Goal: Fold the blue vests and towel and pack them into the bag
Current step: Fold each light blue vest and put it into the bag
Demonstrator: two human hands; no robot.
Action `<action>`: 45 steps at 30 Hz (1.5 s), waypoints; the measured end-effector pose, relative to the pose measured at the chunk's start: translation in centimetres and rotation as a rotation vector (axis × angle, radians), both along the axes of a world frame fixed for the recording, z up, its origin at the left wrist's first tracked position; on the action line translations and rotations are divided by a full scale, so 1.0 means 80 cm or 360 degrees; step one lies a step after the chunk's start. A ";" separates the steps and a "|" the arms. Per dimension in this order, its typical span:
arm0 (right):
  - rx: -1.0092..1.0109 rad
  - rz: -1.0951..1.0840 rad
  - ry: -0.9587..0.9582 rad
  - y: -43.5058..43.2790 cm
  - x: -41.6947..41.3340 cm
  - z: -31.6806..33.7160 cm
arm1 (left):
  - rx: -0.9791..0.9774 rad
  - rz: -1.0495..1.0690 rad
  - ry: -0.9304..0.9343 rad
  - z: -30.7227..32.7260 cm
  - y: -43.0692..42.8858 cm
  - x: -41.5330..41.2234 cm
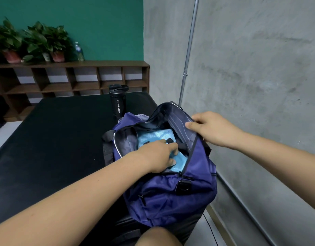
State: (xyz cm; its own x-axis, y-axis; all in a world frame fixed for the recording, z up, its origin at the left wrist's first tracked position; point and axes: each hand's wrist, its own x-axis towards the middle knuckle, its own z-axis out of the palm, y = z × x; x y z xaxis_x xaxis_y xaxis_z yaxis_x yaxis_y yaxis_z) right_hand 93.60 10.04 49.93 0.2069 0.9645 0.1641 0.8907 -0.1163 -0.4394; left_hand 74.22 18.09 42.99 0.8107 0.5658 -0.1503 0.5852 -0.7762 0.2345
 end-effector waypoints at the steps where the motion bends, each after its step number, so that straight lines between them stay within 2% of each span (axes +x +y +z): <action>1: -0.0007 0.0021 -0.0049 0.000 -0.001 0.005 | -0.0021 0.0008 0.0017 -0.002 0.001 0.004; 6: -0.0058 0.0054 -0.0099 -0.007 0.004 0.007 | -0.0211 -0.0374 0.0345 0.002 0.004 0.025; 11: -0.0070 0.0034 -0.0095 -0.012 0.008 0.004 | -0.0464 -0.0461 0.0533 0.008 0.015 0.042; 14: -0.0071 0.0009 -0.0095 -0.012 0.005 -0.002 | -0.0566 -0.0323 0.0292 0.010 0.019 0.033; 17: -0.0078 -0.0017 -0.0100 -0.011 0.000 -0.019 | -0.0207 -0.0163 -0.0092 0.021 0.029 0.006; 19: 0.0058 -0.0036 -0.0127 -0.011 -0.004 -0.026 | -0.0041 -0.0096 -0.0257 0.030 0.033 -0.020; 22: 0.0372 0.0060 -0.0153 -0.007 -0.017 -0.030 | -0.0009 0.0035 -0.0480 0.040 0.028 -0.065; 26: 0.0601 0.0238 -0.0289 0.008 -0.066 -0.039 | 0.0024 0.0187 -0.0721 0.045 0.017 -0.132; 32: 0.0634 0.0542 -0.0174 0.034 -0.192 -0.052 | 0.0102 0.0420 -0.0859 0.033 0.008 -0.241; 38: 0.0479 0.0794 0.0031 0.057 -0.326 -0.098 | 0.0001 0.0764 -0.0908 0.001 -0.005 -0.362; 45: 0.0164 0.0918 0.0268 0.084 -0.453 -0.165 | 0.0035 0.1153 -0.0740 -0.054 -0.006 -0.512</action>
